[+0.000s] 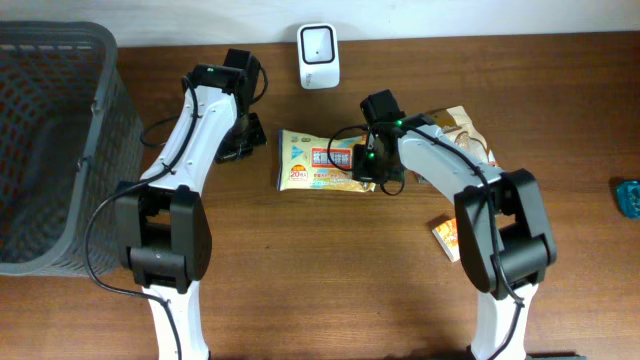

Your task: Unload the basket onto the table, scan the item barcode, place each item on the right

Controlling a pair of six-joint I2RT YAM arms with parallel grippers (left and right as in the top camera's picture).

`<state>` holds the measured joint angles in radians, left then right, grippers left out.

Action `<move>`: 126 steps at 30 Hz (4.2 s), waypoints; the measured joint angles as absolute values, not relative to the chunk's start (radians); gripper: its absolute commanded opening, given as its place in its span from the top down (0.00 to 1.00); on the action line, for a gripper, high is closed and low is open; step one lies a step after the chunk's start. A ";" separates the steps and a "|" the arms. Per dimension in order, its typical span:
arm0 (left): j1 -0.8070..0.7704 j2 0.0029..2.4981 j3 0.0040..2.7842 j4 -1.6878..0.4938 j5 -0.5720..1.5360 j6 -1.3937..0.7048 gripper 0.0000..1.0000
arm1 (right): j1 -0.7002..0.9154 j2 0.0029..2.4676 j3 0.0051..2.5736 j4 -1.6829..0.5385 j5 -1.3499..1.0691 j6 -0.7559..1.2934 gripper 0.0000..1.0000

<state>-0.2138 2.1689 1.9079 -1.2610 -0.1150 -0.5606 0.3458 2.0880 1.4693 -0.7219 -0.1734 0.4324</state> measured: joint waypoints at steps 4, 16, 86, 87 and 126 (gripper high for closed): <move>-0.216 2.169 1.907 -1.201 0.010 -0.448 1.00 | 0.346 2.007 1.467 -0.722 -0.163 0.445 0.96; -0.361 2.312 1.901 -0.918 0.210 -0.419 1.00 | 0.346 2.027 1.467 -0.588 -0.201 0.418 0.96; -0.213 2.355 2.241 -1.325 -0.165 -0.470 0.01 | 0.413 2.106 1.760 -0.862 -0.127 0.350 0.42; -0.189 2.355 2.241 -1.324 -0.166 -0.477 0.01 | 0.416 2.107 1.759 -0.781 -0.141 0.304 0.44; -0.139 2.355 2.241 -1.422 -0.170 -0.492 0.01 | 0.765 2.150 1.751 -0.976 0.081 -0.032 0.36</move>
